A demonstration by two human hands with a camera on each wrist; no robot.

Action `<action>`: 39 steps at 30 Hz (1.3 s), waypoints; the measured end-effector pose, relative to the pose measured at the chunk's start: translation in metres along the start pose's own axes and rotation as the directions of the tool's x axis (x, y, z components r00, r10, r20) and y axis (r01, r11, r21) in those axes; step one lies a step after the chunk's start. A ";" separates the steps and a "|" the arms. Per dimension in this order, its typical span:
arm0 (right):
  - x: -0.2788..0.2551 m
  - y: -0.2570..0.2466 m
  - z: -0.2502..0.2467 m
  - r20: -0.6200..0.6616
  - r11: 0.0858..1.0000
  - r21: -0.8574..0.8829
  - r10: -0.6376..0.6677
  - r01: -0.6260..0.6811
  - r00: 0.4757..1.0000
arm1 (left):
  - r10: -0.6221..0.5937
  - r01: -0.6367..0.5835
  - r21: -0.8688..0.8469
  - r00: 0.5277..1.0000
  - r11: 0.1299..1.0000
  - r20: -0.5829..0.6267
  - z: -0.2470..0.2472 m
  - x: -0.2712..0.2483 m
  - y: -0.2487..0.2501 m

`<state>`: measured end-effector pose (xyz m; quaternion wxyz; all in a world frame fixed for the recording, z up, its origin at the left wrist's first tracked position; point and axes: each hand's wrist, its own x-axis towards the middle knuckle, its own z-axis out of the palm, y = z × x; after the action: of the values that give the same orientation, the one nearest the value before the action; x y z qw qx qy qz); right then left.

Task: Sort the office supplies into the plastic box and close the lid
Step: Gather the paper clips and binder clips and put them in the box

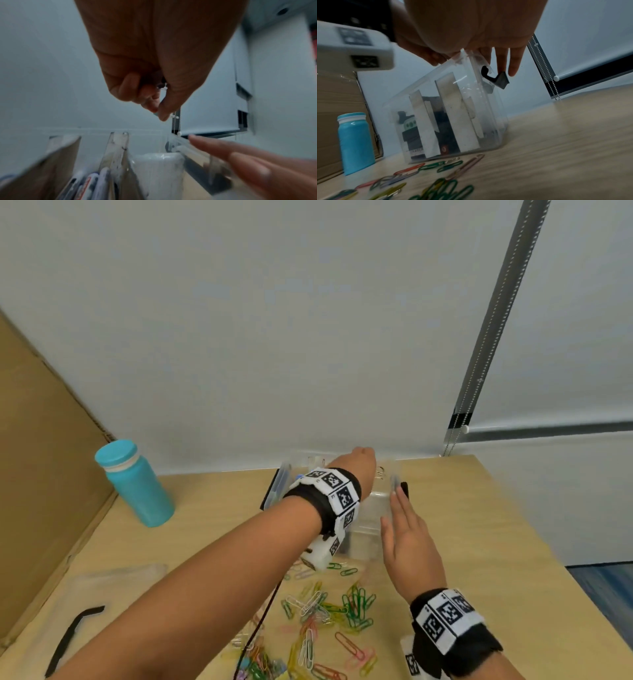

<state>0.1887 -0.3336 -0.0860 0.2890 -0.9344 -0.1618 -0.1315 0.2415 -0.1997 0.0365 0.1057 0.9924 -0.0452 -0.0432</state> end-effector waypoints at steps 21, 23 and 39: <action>-0.004 -0.015 -0.014 -0.014 0.999 0.001 0.047 -0.047 0.999 | 0.044 -0.050 -0.218 0.999 0.975 -0.032 0.014 -0.159 -0.083; -0.016 -0.027 -0.019 -0.057 0.999 0.003 0.040 -0.040 0.998 | -0.006 0.006 -0.243 1.000 0.970 0.004 0.028 -0.184 -0.105; -0.111 -0.144 0.034 0.855 0.919 0.103 -0.277 0.380 0.439 | 0.114 -0.060 -0.124 0.863 0.990 0.492 0.105 -0.260 -0.159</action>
<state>0.0382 -0.2267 -0.0787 0.0906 -0.8395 -0.4539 0.2847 -0.0135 -0.0407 -0.0798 0.1439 0.9378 -0.1134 -0.2950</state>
